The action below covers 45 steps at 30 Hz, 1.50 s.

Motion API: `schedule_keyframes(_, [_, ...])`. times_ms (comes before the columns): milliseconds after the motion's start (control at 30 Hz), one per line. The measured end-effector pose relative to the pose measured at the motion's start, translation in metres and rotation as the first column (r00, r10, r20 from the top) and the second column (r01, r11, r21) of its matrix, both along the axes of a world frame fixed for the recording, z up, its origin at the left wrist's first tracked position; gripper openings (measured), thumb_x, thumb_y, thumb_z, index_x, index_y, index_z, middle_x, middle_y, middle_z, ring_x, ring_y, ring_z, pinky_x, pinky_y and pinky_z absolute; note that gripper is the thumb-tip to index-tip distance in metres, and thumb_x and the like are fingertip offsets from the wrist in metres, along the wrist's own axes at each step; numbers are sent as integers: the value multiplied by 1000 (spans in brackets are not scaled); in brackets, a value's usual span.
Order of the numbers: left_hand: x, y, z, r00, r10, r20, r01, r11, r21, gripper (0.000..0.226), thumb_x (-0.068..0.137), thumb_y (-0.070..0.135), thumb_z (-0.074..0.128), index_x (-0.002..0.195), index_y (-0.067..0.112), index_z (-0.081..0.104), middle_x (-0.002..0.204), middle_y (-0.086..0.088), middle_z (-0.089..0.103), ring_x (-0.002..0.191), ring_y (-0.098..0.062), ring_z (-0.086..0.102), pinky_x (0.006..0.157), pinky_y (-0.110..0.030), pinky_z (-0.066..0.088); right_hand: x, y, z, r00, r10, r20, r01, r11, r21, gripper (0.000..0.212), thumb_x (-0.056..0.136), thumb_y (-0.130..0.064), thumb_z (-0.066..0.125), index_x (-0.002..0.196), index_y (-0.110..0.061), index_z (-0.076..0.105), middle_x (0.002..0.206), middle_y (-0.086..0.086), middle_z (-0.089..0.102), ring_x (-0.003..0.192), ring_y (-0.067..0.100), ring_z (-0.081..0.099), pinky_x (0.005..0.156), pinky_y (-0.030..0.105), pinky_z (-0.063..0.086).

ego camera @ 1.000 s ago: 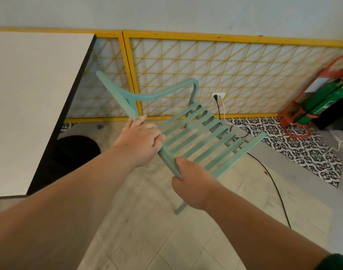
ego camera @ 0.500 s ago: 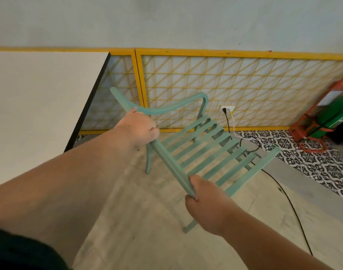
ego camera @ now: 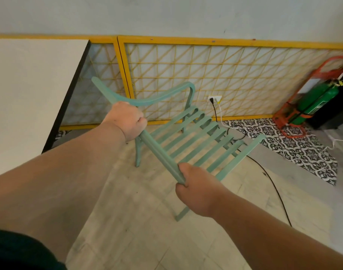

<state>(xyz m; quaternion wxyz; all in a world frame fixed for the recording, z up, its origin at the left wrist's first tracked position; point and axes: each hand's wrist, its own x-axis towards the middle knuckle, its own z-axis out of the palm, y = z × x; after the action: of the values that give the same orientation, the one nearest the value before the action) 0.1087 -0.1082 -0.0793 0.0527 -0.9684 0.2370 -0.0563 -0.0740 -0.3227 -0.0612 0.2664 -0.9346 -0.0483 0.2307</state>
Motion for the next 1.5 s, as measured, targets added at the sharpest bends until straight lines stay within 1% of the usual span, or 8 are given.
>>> schedule_keyframes(467, [-42, 14, -3, 986, 160, -48, -157, 986, 51, 44, 93, 30, 26, 60, 20, 53, 66, -1, 52, 77, -27, 49, 72, -38, 28, -12, -13, 3, 996, 85, 9, -85, 996, -26, 5, 94, -22, 49, 90, -23, 52, 79, 1, 57, 66, 17, 54, 56, 30, 42])
schedule_keyframes(667, [-67, -1, 4, 978, 200, -54, -198, 979, 42, 61, 64, 32, -13, 61, 19, 47, 69, -3, 49, 76, -28, 44, 74, -41, 31, -14, -31, 1, 996, 89, -31, -91, 993, -71, 7, 89, -24, 52, 93, -26, 58, 84, 0, 64, 76, 20, 63, 70, 38, 56])
schedule_keyframes(833, [-84, -26, 3, 932, 342, -124, -347, 937, -25, 52, 93, 34, 19, 67, 16, 61, 71, -4, 56, 82, -28, 47, 95, -44, 38, -16, -59, 3, 996, 78, -50, -84, 987, -140, 15, 85, -23, 56, 98, -30, 62, 84, -5, 64, 76, 13, 61, 67, 31, 54])
schedule_keyframes(1000, [-96, -50, 3, 932, 346, -109, -351, 936, -31, 57, 86, 36, 7, 63, 16, 56, 65, -2, 54, 74, -26, 47, 95, -45, 39, -14, -83, 12, 996, 77, -37, -83, 971, -225, 17, 85, -22, 56, 97, -31, 64, 82, -5, 65, 76, 12, 62, 64, 27, 47])
schedule_keyframes(1233, [-92, -52, 2, 911, 377, -166, -384, 923, -13, 67, 72, 36, -10, 66, 15, 54, 72, -4, 55, 78, -30, 45, 80, -47, 31, -11, -82, 13, 977, 211, -7, -191, 869, -456, 20, 92, -50, 54, 97, -31, 57, 85, -7, 62, 78, 15, 61, 68, 34, 52])
schedule_keyframes(1333, [-93, -52, 3, 911, 389, -138, -396, 918, -26, 51, 94, 32, 21, 65, 15, 59, 70, -4, 57, 77, -30, 50, 89, -47, 39, -11, -65, 17, 994, 93, 57, -61, 910, -411, 57, 85, -81, 42, 90, -28, 60, 83, -6, 64, 74, 13, 62, 68, 34, 55])
schedule_keyframes(1433, [-91, -51, 3, 914, 384, -130, -390, 920, -23, 50, 96, 32, 26, 67, 14, 62, 70, -5, 58, 78, -30, 53, 93, -46, 40, -7, -33, 14, 978, -172, 114, 189, 968, -164, 68, 96, -73, 23, 84, -20, 62, 78, 2, 65, 71, 20, 63, 67, 37, 54])
schedule_keyframes(1500, [-92, -51, 3, 920, 370, -128, -377, 925, -35, 51, 96, 33, 25, 67, 14, 62, 70, -6, 58, 79, -30, 53, 94, -46, 40, -5, -22, 9, 960, -216, 179, 254, 941, -224, 65, 103, -62, 17, 78, -20, 60, 72, 2, 63, 66, 21, 61, 60, 35, 51])
